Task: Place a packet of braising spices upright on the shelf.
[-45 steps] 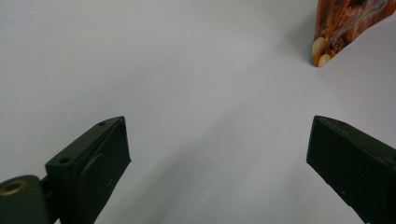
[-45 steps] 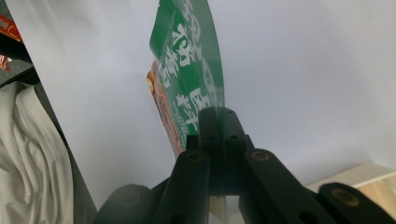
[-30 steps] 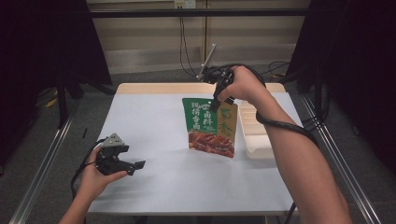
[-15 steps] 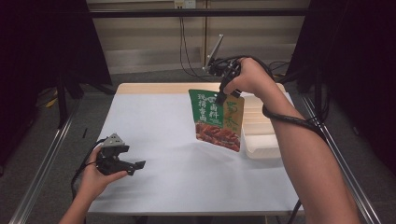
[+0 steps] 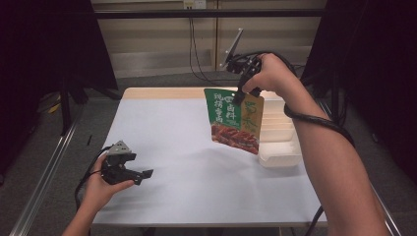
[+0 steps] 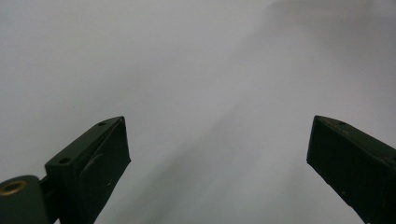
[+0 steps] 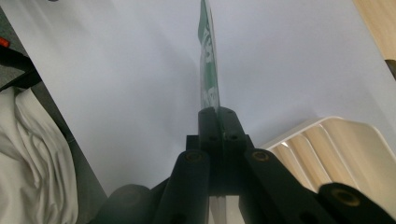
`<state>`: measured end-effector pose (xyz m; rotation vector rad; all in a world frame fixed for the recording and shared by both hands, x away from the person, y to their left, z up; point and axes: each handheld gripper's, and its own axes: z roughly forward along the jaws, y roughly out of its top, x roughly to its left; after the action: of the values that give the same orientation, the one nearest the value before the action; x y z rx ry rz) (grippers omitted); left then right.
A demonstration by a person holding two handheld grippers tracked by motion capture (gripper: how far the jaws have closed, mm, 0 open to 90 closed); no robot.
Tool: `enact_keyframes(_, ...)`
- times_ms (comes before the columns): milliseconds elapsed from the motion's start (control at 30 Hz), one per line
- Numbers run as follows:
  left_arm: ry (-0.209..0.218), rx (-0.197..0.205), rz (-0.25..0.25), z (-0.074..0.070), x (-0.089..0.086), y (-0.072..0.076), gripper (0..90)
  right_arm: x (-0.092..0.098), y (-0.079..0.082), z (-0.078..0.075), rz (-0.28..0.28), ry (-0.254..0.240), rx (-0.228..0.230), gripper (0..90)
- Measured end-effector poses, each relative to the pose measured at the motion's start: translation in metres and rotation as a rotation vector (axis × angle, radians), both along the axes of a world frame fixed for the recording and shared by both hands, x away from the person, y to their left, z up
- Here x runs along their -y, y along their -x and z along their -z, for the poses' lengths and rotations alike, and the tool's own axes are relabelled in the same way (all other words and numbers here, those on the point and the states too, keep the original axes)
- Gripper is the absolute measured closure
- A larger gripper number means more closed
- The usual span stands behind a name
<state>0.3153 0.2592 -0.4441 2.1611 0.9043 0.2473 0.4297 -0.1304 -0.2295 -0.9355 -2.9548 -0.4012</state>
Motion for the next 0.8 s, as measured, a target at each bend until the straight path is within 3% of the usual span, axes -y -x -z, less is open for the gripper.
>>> enact_keyframes(800,-0.008,-0.001,0.000,0.001,0.002,0.000,5.4,0.031,0.001,-0.017,0.047,0.012,0.023,90.0)
